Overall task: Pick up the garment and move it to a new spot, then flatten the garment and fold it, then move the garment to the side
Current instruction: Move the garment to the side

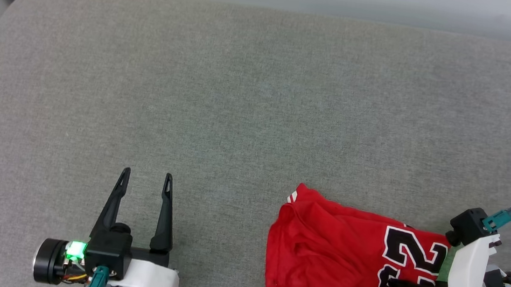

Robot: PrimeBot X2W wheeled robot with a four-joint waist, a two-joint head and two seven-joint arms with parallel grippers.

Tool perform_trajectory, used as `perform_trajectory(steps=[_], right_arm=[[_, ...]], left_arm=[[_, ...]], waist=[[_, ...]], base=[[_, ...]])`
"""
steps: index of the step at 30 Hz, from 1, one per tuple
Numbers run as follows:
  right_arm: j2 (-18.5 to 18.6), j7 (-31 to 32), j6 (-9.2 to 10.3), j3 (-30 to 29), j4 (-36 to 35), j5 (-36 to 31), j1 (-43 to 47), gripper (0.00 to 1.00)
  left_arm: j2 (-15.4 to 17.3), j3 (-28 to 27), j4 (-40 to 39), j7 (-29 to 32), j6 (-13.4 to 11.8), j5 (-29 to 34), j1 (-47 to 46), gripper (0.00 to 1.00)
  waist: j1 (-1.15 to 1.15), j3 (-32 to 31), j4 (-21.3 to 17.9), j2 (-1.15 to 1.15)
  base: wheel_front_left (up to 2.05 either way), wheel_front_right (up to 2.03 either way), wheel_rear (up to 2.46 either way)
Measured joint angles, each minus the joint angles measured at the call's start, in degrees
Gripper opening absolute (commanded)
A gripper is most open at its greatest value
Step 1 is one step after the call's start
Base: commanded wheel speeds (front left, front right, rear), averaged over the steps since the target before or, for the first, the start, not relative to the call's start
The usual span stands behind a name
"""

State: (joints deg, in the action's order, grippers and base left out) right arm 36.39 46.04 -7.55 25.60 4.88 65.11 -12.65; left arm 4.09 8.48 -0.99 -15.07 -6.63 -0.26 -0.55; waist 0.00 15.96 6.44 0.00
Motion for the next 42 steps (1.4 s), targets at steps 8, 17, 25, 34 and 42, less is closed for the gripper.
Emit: perform_trajectory(steps=[8, 17, 25, 34, 42], right_arm=[[4.46, -2.19, 0.03, 3.23, -3.68, -2.03, -3.14, 0.00], [13.21, -2.33, 0.03, 5.70, -7.80, -6.09, -8.94, 0.00], [17.47, -5.69, 0.04, 5.54, -4.52, -12.11, -17.29, 0.00], [22.08, -9.09, 0.03, 2.76, 8.14, -20.08, -24.79, 0.00], [20.93, -12.34, 0.03, -4.72, 19.53, -23.72, -27.64, 0.00]], left_arm=[[-0.07, -1.11, -0.10, 0.00, -0.44, -0.52, 2.25, 1.00], [0.04, -2.07, -1.10, 0.00, -0.23, -0.66, 2.54, 1.00], [1.57, -3.02, -2.57, 0.00, 0.02, 0.20, -0.26, 1.00], [4.77, -3.38, -5.27, 0.00, 0.42, 1.03, -4.67, 1.00], [5.67, -3.05, -8.44, -0.02, 0.01, 1.05, -6.98, 1.00]], waist=[[0.00, -3.32, -3.02, 0.00], [0.00, -3.59, -11.44, 0.00], [0.00, 1.42, -18.66, 0.00], [0.00, 10.95, -22.16, 0.00], [0.00, 17.72, -22.15, 0.00]], base=[[0.00, 0.00, 0.00], [0.00, 0.00, 0.00], [0.00, 0.00, 0.00], [0.00, 0.00, 0.00], [0.00, 0.00, 0.00]])
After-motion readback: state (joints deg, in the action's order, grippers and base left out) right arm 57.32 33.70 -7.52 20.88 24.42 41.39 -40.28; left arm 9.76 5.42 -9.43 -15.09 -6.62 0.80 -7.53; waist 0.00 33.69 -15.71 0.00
